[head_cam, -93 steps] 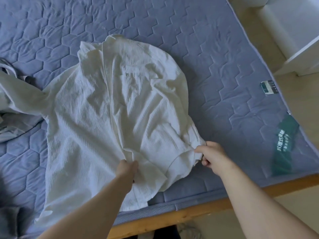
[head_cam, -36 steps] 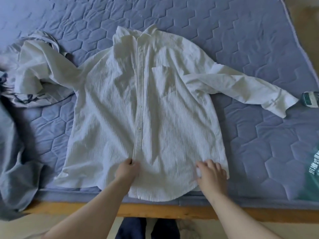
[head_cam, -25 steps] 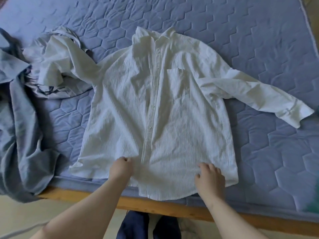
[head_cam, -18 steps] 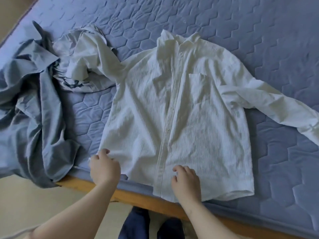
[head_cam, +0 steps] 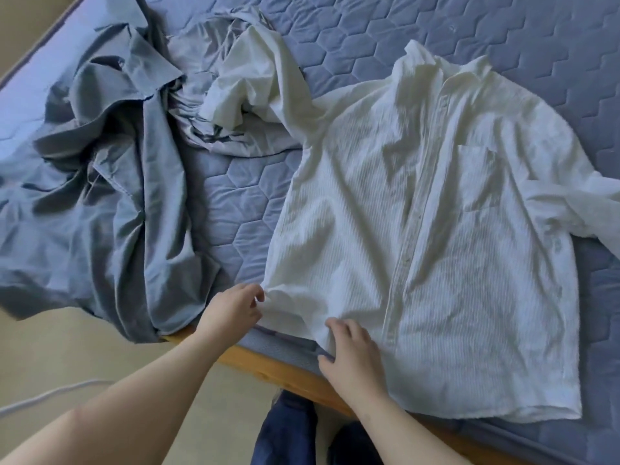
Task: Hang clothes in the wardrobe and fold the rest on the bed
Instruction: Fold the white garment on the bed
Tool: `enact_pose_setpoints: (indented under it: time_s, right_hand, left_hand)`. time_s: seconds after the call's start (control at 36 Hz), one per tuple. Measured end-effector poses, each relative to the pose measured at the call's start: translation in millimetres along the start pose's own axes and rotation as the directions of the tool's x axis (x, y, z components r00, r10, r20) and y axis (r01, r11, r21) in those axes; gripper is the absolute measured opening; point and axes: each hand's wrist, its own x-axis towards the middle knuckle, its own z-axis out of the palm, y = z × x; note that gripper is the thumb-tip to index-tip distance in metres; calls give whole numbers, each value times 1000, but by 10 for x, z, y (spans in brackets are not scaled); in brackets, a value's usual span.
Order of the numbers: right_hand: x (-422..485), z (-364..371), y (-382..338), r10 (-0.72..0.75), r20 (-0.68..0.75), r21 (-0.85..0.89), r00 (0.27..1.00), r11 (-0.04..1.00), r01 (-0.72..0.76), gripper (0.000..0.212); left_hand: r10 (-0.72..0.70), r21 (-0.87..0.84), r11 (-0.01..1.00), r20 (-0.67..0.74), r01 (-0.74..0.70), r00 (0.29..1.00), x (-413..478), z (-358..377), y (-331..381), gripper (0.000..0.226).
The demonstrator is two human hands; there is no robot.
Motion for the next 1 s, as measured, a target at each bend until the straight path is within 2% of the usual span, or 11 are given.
enact_pose_setpoints:
  time_s: [0.11,0.19,0.28,0.36,0.47,0.56,0.64,0.69,0.81,0.92,1.0]
  right_hand:
    - [62,27,-76,21,-9,-150,1000,988,-22,44]
    - [108,69,-91,45,-44,-176,998,983,-52,38]
    - [116,98,-77,53,-66,-162,996,985,-63,33]
    - [92,114,-71,46,-49,-141,998,989,-53,32]
    - [78,103,-69,39,-5,-95,999,995,-39,33]
    - [58,122,-13,53,-50,-146,997,987,-60,40]
    - [25,124,25,86,-56,-179,995,979,-94,32]
    - [6,111,49,82,-2,-162,997,983,-81,34]
    - [-28,97,85,51,141,-96,989,995,-37,37]
    - [-32,25,82,107,172,21,979,993,-113,30]
    - [13,-86,60,145,166,136,975,976,-168,19]
  left_hand:
    - [231,175,960,-62,-217,971,-4,35,-155,36]
    - [172,130,981,-204,-147,964,13,41,-245,48]
    - [-108,28,992,-255,119,961,-17,45,-281,26]
    - [-451,-198,877,-19,439,892,-35,78,-337,9]
    - [-634,-419,664,124,619,763,29,79,-245,28]
    - [-521,-273,837,-134,474,843,2,68,-150,40]
    - [-32,72,995,-357,61,934,-26,73,-183,27]
    - [68,200,980,-322,-2,944,-34,55,-278,31]
    - [-222,232,936,-199,265,955,-6,-55,-342,13]
    - [-363,269,907,105,324,926,145,-246,-146,13]
    - [-430,417,856,249,305,868,250,-328,4,31]
